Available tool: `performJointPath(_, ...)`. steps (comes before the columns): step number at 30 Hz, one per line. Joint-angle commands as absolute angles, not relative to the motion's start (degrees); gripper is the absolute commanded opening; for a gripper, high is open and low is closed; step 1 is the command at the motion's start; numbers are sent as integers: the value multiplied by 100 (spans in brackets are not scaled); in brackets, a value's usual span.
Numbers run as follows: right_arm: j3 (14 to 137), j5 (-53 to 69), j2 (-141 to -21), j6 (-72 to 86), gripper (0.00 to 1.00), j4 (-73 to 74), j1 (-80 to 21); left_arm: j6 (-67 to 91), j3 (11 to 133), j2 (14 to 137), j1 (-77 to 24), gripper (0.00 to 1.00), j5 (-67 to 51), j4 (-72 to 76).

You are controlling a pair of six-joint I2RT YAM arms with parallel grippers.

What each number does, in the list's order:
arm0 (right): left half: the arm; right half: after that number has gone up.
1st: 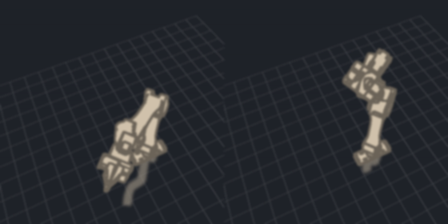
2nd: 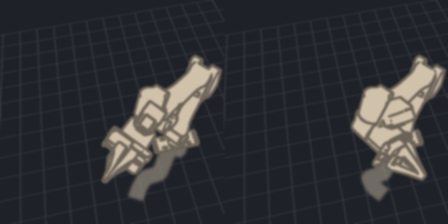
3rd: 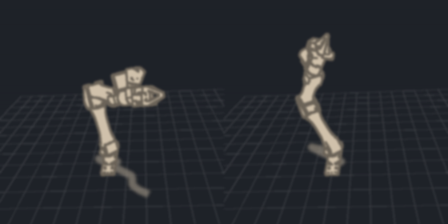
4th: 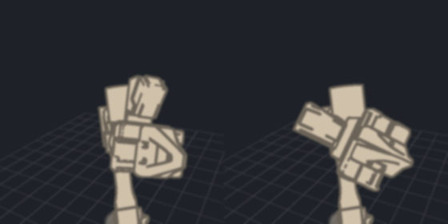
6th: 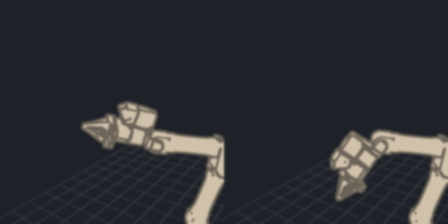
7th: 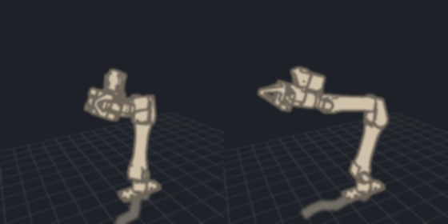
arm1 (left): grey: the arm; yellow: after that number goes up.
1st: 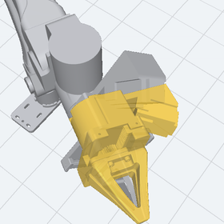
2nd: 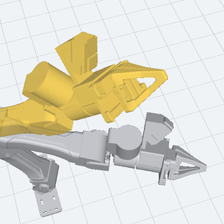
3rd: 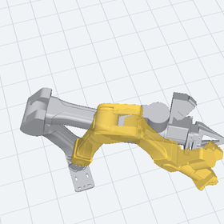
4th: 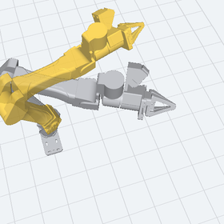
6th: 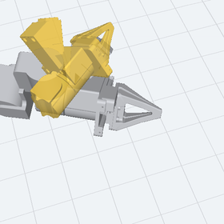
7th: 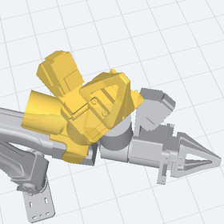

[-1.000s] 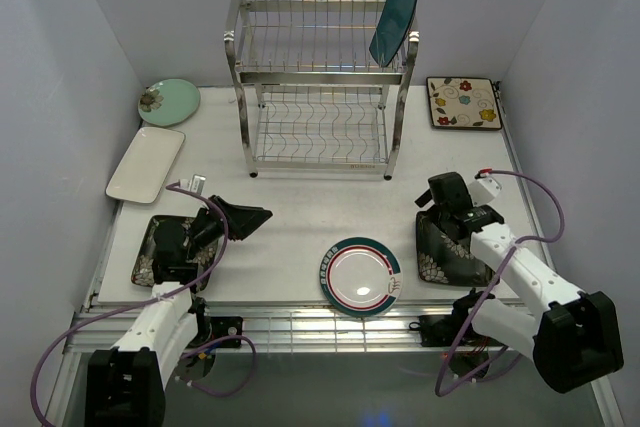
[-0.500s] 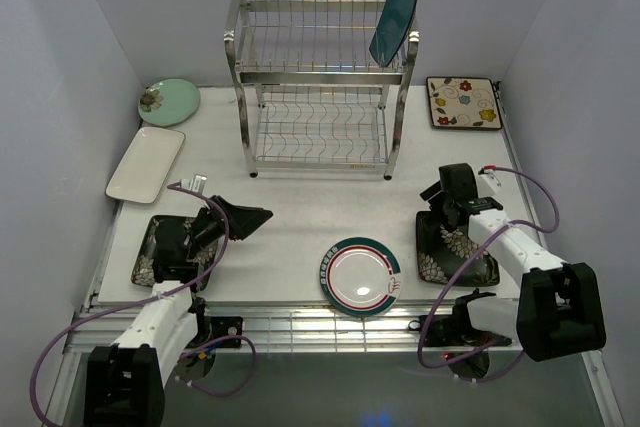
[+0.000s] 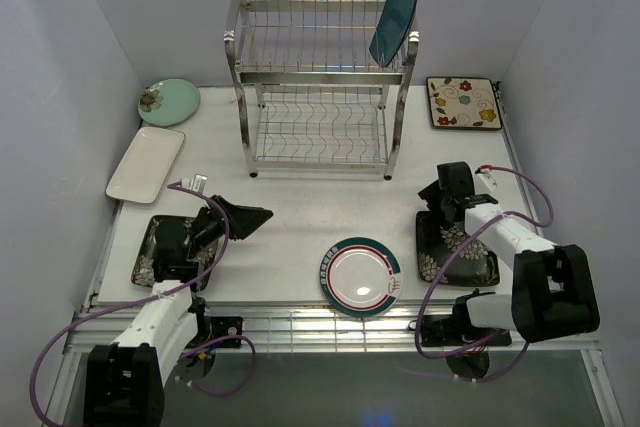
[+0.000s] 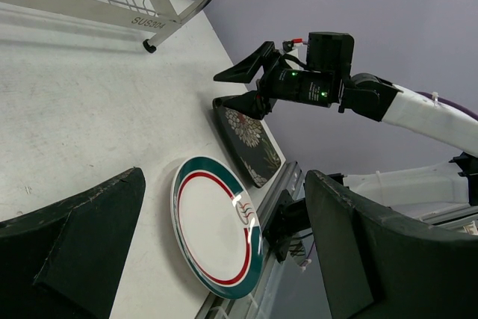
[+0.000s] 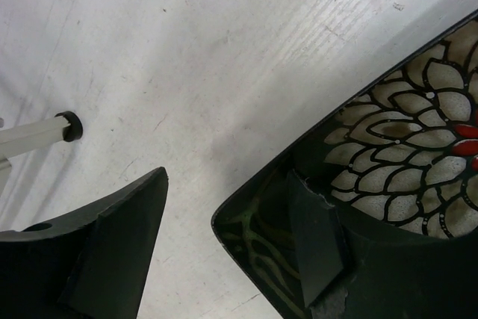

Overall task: Load the plates into the dish rack
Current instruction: Pick up the plate at the center of the board.

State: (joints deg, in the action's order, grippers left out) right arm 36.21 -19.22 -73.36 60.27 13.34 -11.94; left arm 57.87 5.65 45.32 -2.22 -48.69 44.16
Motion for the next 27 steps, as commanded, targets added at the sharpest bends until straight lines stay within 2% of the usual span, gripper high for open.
performJointPath(1,3577,-1846,-7593,6030,71,1020,-1151,5748,765,4526,-246,98,-4896,4465)
performJointPath(13,3401,-1257,-8358,5976,70,-482,-1178,5660,773,4553,-246,98,-4843,4465)
performJointPath(27,4078,-1230,-9018,6179,70,-879,-1898,5660,791,4535,-246,98,-4869,4465)
